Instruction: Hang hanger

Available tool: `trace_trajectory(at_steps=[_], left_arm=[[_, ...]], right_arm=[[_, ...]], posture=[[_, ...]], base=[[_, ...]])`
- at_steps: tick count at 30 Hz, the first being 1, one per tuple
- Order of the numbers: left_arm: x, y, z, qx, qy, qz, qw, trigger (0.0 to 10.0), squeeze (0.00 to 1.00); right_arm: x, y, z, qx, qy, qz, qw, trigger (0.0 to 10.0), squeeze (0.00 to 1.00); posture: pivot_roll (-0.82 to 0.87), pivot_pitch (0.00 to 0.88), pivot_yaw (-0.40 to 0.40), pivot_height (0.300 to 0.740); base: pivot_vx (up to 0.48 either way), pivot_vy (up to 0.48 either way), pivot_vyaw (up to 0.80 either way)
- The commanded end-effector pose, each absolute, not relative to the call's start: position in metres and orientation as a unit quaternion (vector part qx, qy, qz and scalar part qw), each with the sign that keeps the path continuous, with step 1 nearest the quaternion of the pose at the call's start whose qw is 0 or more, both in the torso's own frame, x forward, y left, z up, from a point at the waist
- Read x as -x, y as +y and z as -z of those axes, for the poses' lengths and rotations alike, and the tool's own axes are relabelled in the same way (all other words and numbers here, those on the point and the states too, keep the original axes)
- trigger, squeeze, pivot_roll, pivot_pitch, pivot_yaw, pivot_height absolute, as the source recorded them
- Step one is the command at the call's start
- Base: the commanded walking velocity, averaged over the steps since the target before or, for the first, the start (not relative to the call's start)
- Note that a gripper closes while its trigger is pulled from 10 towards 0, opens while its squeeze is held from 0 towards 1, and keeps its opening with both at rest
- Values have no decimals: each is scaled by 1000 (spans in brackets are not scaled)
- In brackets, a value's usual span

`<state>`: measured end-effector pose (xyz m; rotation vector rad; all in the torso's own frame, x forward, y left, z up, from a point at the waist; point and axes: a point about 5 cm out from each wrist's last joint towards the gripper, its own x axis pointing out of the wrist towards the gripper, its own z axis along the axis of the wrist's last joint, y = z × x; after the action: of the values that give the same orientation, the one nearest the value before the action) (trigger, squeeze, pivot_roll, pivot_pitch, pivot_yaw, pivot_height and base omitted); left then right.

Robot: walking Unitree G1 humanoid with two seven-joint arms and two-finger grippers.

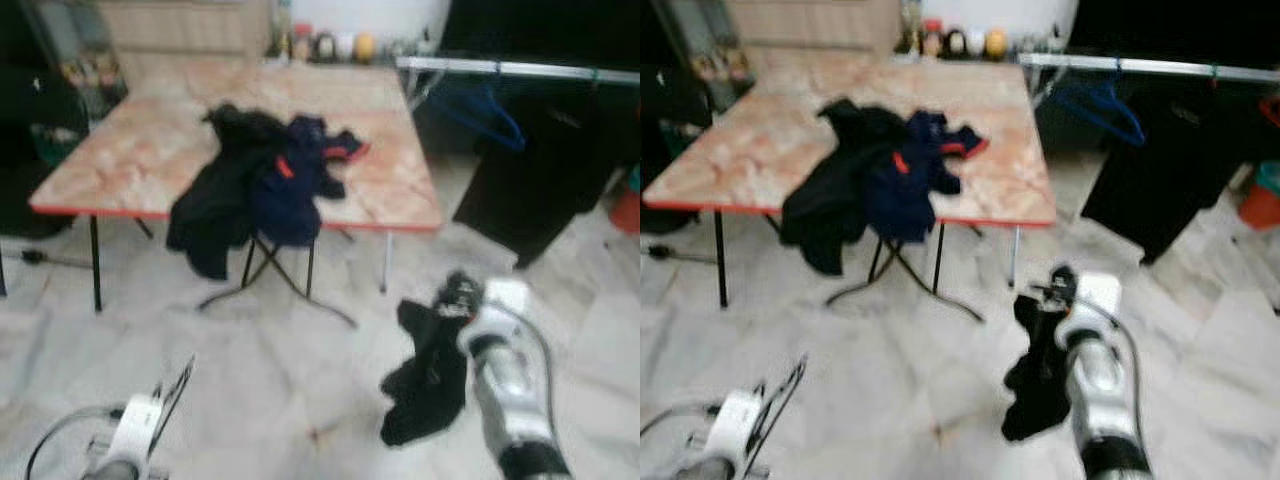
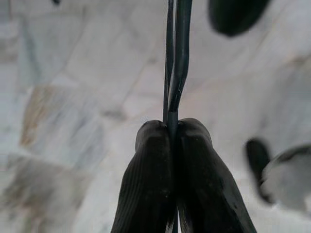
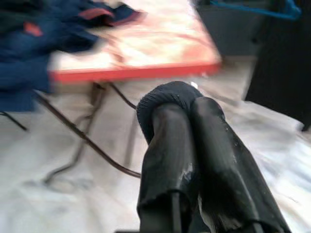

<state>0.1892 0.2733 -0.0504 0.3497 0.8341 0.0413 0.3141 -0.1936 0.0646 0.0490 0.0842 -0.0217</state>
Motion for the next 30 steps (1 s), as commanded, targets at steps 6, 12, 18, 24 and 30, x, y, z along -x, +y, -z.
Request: trace_trajectory(at_steps=[6, 12, 18, 24, 30], left_arm=[[-189, 269, 54, -170, 406, -13, 898, 10000, 0], [-190, 268, 54, -170, 403, -14, 899, 10000, 0], [-189, 268, 56, -171, 402, -13, 899, 10000, 0], [-189, 265, 57, -174, 400, -12, 900, 10000, 0], [-188, 263, 57, -155, 393, -12, 907, 10000, 0]], right_arm=[[-317, -202, -75, -14, 18, 19, 1000, 10000, 0], [-317, -201, -75, -13, 16, 17, 1000, 10000, 0], [-317, -200, -76, -13, 14, 15, 1000, 10000, 0], [-319, -200, -80, -10, 7, 13, 1000, 10000, 0], [-322, -199, -84, -2, -4, 7, 1000, 10000, 0]], posture=[[36, 0, 6, 719], [37, 0, 5, 719], [37, 0, 4, 719], [38, 0, 1, 719], [43, 0, -2, 719]], base=[[0, 381, 0], [0, 381, 0], [0, 382, 0], [0, 46, 0], [0, 0, 0]])
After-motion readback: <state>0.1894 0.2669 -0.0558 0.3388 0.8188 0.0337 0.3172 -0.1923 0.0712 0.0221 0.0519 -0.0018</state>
